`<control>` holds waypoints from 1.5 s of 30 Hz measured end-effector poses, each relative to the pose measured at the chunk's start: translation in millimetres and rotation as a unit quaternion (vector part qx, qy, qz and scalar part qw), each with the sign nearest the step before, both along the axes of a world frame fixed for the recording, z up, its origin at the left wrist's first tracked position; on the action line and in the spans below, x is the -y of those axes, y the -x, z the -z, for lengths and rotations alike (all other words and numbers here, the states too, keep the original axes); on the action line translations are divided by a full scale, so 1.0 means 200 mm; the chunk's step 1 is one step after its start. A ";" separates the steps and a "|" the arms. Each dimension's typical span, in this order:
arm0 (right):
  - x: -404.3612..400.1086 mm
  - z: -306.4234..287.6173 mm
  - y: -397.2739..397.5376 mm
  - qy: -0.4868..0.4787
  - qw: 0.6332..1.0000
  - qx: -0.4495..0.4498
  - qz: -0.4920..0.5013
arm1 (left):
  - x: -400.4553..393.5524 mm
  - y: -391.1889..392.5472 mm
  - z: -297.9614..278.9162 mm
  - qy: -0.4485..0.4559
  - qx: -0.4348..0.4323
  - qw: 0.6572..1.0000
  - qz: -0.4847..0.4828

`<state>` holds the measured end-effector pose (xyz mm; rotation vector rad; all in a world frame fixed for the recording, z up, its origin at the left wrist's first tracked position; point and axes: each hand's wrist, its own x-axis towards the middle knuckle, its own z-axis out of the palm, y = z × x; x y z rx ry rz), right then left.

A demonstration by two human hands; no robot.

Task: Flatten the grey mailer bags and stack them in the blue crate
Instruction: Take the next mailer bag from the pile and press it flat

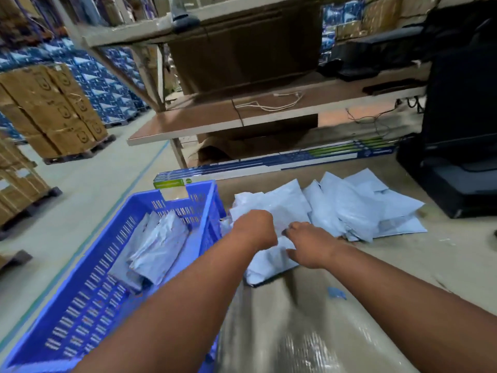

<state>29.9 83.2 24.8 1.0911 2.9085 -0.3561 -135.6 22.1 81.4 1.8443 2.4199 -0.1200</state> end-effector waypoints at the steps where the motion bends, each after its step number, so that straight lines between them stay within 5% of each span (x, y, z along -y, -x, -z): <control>1: -0.02 0.05 -0.03 -0.002 1.000 0.012 0.006 | -0.01 -0.03 0.09 0.018 0.005 1.000 0.006; 8: -0.11 0.32 -0.12 -0.033 0.997 0.043 -0.061 | 0.11 -0.08 0.51 0.021 -0.013 1.000 0.008; 28: 0.47 0.56 -1.16 -0.006 0.998 -0.050 -0.032 | 0.67 -0.66 0.78 -0.094 0.092 0.954 0.270; 38: 0.41 0.41 -1.14 -0.001 0.995 -0.059 0.084 | 0.59 -0.89 0.68 -0.146 0.057 0.965 0.209; 45: 0.41 0.51 -1.01 -0.026 0.998 0.006 0.050 | 0.54 -1.03 0.79 -0.118 0.032 0.973 0.196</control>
